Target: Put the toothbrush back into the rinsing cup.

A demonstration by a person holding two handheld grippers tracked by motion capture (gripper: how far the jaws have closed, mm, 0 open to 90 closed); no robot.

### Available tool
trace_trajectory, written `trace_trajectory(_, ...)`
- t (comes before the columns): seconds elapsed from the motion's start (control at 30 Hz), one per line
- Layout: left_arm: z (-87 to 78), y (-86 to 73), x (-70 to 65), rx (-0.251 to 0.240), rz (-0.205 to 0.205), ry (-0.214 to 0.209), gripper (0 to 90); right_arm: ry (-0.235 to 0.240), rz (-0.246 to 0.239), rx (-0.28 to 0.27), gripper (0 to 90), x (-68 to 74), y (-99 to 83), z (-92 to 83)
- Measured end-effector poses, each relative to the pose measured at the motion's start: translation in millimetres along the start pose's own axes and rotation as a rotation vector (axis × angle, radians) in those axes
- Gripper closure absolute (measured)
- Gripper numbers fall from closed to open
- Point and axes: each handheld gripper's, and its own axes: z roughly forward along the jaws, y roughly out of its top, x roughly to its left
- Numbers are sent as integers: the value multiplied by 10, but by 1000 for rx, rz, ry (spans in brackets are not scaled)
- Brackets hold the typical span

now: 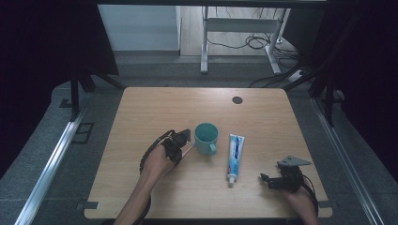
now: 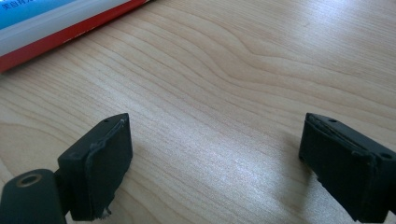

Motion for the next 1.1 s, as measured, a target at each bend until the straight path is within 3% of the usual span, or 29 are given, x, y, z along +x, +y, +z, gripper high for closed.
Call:
trace_trajectory(0.47,-151,-108,91,-92,4,-28,791,0,0,0,94,0,0,0)
trace_trajectory(1.1,-437,-297,124,-301,8,-41,792,-1,2,0,94,2,0,0)
